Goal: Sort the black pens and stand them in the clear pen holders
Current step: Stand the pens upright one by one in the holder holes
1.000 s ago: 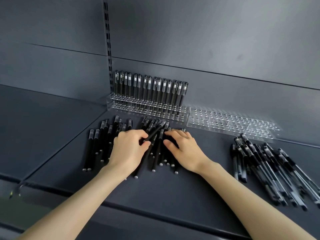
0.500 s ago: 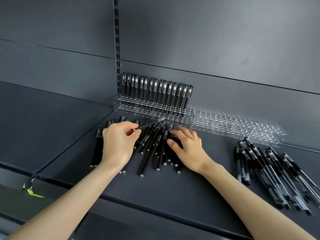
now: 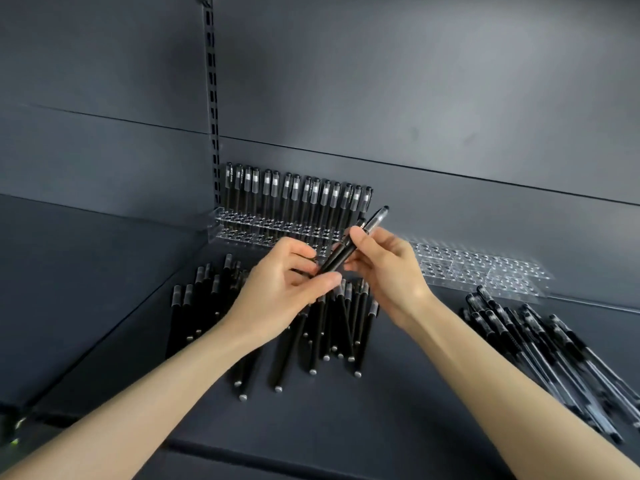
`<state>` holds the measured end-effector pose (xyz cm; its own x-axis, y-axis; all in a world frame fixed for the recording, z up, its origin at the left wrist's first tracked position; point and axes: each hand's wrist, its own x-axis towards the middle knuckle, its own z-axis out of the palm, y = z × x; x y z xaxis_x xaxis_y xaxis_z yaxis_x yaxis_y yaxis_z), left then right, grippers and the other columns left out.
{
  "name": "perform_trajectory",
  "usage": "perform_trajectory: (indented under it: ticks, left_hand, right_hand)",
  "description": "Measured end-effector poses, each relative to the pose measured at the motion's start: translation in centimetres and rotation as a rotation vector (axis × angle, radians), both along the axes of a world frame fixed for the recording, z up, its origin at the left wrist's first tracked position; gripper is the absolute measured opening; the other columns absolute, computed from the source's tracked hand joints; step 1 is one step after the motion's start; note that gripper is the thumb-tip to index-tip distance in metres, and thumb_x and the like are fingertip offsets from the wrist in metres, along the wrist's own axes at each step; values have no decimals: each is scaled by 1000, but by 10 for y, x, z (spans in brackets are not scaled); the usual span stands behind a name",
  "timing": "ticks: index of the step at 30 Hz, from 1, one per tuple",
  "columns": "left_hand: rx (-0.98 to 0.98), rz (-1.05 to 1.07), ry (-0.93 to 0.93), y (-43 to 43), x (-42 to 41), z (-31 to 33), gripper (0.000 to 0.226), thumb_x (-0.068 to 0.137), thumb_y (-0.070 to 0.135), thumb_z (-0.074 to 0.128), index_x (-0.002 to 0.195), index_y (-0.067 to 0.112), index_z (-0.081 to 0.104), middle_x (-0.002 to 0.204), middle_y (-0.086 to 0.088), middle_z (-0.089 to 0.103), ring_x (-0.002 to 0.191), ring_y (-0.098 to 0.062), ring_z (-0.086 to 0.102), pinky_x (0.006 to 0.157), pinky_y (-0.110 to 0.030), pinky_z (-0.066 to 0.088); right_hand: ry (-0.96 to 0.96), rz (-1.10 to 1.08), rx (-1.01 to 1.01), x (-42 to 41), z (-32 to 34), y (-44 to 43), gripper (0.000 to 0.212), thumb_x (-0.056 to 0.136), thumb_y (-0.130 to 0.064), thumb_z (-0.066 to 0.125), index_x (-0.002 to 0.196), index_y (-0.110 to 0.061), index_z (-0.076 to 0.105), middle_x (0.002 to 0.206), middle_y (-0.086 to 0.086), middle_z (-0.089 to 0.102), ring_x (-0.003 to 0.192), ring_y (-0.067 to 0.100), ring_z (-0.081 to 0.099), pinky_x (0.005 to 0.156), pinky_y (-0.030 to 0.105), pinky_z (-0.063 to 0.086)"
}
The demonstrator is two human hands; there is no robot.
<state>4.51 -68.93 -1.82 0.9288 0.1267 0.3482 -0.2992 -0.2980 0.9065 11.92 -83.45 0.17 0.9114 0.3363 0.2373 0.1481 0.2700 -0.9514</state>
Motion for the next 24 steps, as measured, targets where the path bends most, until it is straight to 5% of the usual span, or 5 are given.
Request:
perform_trajectory:
  ticks: [4, 7, 13, 21, 24]
  left_hand:
    - [112, -205, 140, 14, 31, 15, 20, 96, 25, 51, 95, 7, 59, 70, -1, 63, 49, -2, 50, 46, -19, 40]
    - [81, -284, 159, 25, 51, 20, 24, 98, 21, 47, 96, 2, 61, 63, 2, 55, 52, -4, 45, 44, -18, 33]
    - [-3, -326, 153, 31, 83, 20, 24, 99, 22, 46, 95, 4, 61, 62, -2, 61, 49, -11, 50, 39, -21, 33]
    - [-37, -261, 57, 31, 101, 7, 18, 94, 21, 56, 81, 9, 61, 70, -8, 65, 48, -12, 55, 37, -23, 38]
    - [179, -94, -81, 35, 108, 3, 31, 98, 28, 47, 78, 6, 56, 69, -8, 57, 57, -23, 54, 46, -30, 41]
  right_hand:
    - [-78, -37, -63, 9, 9, 13, 25, 86, -13, 62, 88, 11, 61, 73, 8, 67, 62, 13, 62, 70, 23, 52]
    - [-101, -212, -45, 16, 17, 23, 8, 84, -10, 67, 85, -5, 61, 67, 5, 67, 61, 14, 63, 69, 26, 54]
    - [-109, -396, -4, 34, 23, 26, 13, 88, -1, 61, 96, -9, 54, 62, 0, 68, 56, 14, 65, 65, 26, 58]
    - [-128, -434, -67, 53, 24, 27, 10, 89, -10, 61, 95, -6, 54, 88, 18, 59, 67, 21, 67, 63, 31, 58]
    - [-167, -509, -43, 64, 31, 18, 12, 89, -4, 60, 101, -7, 57, 88, 13, 60, 66, 18, 67, 64, 33, 59]
